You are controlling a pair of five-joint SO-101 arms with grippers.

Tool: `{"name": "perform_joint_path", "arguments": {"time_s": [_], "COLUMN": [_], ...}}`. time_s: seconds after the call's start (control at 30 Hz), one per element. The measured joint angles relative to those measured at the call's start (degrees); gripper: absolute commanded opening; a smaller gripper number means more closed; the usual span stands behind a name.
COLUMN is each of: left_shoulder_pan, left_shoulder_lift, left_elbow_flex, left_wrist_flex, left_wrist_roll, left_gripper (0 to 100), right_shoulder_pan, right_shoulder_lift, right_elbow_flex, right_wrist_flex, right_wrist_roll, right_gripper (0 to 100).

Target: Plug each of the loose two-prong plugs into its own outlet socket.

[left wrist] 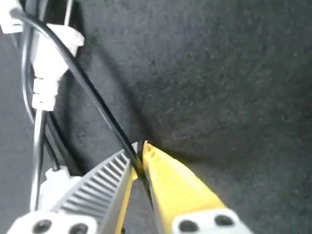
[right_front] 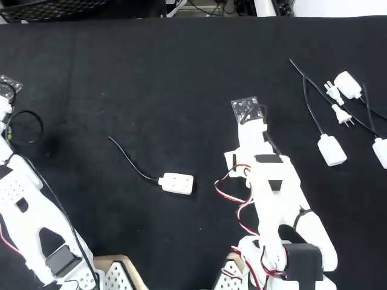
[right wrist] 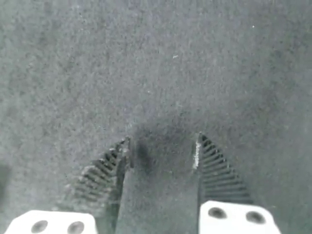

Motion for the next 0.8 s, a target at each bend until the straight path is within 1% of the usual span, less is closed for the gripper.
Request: {"name": "perform_joint_path", "arguments": {"time_s": [0.23,0.47,0.8], "left_shoulder_pan": [0.0,-0.4,0.1], "left_shoulder_lift": [-0.9,-6.2,-14.0], "left_elbow_flex": [0.0,1.5,1.5], "left_wrist_flex": [0.2,2.6,3.2], "left_wrist_roll": [0.0,1.3,2.9], "left_gripper": [3,3,3], "right_shoulder_pan": [0.0,0.0,0.0], "right_shoulder_lift": [0.0,0.0,0.0], "right_elbow_flex": [0.0,0.0,0.0], "right_wrist_flex": [0.0,0.0,-1.2], "right_wrist_roll": [0.0,0.0,0.0], "right_gripper": [20.1,20.1,20.2]}}
